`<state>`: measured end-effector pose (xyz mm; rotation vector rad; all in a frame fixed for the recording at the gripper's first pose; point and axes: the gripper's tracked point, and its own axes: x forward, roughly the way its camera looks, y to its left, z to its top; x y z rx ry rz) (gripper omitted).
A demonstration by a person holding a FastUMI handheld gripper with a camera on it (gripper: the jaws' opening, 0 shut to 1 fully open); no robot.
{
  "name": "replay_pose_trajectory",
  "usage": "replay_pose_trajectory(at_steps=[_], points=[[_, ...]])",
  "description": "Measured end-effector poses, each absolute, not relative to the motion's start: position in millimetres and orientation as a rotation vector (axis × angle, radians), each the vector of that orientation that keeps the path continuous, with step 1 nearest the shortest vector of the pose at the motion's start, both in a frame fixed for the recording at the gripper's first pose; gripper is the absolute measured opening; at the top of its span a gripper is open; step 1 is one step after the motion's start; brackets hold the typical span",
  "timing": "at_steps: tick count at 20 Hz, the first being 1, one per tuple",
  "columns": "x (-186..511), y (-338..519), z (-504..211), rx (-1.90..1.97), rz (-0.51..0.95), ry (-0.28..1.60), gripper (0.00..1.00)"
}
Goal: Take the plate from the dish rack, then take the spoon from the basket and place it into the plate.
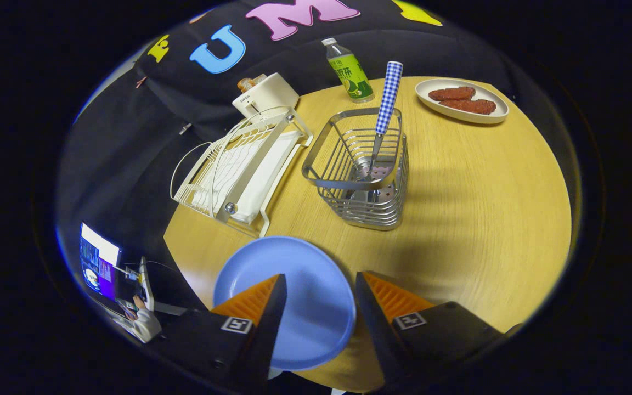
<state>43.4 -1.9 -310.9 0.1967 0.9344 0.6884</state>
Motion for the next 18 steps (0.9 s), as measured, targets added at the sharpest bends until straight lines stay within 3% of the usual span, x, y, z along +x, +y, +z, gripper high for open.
replay_pose_trajectory(at_steps=[2, 11, 18], points=[[48, -10, -299, 0.193, 0.672, 0.883, 0.98], [119, -15, -186, 0.172, 0.578, 0.435, 0.98], [197, -26, -173, 0.202, 0.419, 0.388, 0.98]])
